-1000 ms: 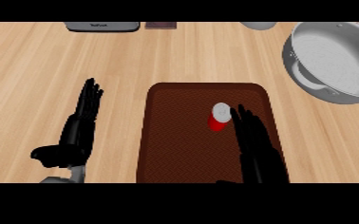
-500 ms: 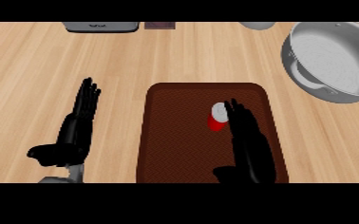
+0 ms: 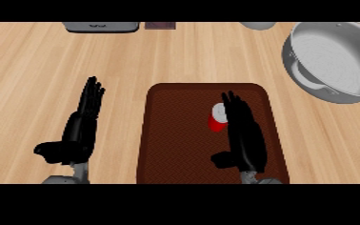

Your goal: Pick the can from the tray and place it in the pot

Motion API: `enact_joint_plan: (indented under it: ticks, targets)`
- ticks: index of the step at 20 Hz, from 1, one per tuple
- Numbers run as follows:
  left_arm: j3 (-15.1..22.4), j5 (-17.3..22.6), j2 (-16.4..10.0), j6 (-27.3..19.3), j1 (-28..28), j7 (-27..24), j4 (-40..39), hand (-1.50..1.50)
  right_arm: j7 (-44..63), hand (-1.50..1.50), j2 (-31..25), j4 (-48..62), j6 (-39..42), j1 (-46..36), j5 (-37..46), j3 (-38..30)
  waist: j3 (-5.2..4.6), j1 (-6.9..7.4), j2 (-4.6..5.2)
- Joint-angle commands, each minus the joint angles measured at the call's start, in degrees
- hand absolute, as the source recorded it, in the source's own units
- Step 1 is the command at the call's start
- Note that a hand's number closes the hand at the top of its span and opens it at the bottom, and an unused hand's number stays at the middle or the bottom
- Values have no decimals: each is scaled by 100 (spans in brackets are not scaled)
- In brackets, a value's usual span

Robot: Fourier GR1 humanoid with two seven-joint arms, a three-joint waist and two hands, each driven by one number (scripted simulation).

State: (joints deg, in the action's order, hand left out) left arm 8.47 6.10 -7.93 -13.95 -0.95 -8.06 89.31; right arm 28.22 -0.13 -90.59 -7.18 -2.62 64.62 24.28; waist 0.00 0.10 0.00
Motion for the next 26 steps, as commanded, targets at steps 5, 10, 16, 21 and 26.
enact_joint_plan:
  ticks: [5, 10, 16, 21, 26]
  targets:
    - [-131, -223, 211, 118, 64, -275, -163, 0, -412, 150, -286, 352, 35, -430, -256, -271, -1, -5, 1]
    - [-293, -103, 108, 282, -56, 58, -90, 0, -324, 150, 8, 766, -1212, -456, 687, 93, 0, 1, -1]
    - [-449, -136, 153, 496, 135, -98, 36, 0, -727, 150, -81, 755, -1370, -281, 695, -107, 0, -7, -2]
    - [-148, -246, 261, 373, 339, -29, 261, 0, -1761, 150, -823, 1216, 469, -941, -272, 54, -3, 148, 33]
    - [-323, -171, 130, 396, 165, 240, 336, 0, -2821, 150, -1460, 1357, 1456, -1462, -700, 9, 0, 67, 7]
